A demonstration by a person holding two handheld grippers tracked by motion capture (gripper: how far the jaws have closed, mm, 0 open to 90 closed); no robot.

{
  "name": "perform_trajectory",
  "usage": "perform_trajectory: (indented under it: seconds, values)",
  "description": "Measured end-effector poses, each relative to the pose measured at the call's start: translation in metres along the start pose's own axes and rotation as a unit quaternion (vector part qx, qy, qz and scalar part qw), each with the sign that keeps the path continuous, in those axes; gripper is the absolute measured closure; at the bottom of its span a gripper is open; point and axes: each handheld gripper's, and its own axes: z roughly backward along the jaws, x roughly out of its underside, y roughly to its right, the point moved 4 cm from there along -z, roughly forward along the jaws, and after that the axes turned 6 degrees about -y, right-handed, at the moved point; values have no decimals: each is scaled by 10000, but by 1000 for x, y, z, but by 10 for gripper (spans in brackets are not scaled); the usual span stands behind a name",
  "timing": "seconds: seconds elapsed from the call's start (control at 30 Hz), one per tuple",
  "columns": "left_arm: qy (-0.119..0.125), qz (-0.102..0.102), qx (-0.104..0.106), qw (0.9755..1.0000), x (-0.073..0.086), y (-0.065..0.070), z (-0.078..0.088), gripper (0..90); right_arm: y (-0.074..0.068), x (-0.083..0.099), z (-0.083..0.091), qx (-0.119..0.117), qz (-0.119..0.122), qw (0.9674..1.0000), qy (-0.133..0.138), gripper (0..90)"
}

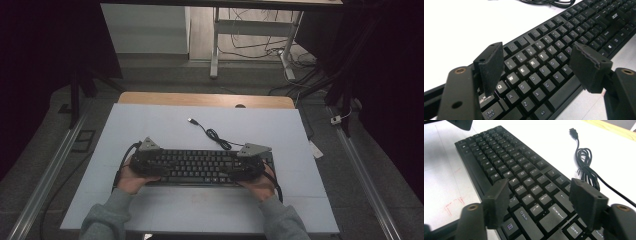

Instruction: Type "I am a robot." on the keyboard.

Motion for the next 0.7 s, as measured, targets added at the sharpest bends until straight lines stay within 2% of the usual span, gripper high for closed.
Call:
perform_trajectory:
  seconds: [0.13, 0.27, 0.53, 0.7]
  values:
    - [-27, -16, 7, 10000, 0, 0, -1, 269, -1, -3, 1, -25, -19, 9999, 131, 479]
    - [-49, -46, -1, 10000, 0, 1, -2, 267, -3, -7, -3, -83, -60, 9999, 102, 611]
    - [-82, -69, 8, 9999, 0, 2, -3, 266, -11, -14, -15, -296, 36, 9995, -79, 869]
    - [-95, -74, 6, 9999, 1, 2, -3, 266, -16, -20, -24, -355, 76, 9992, -139, 896]
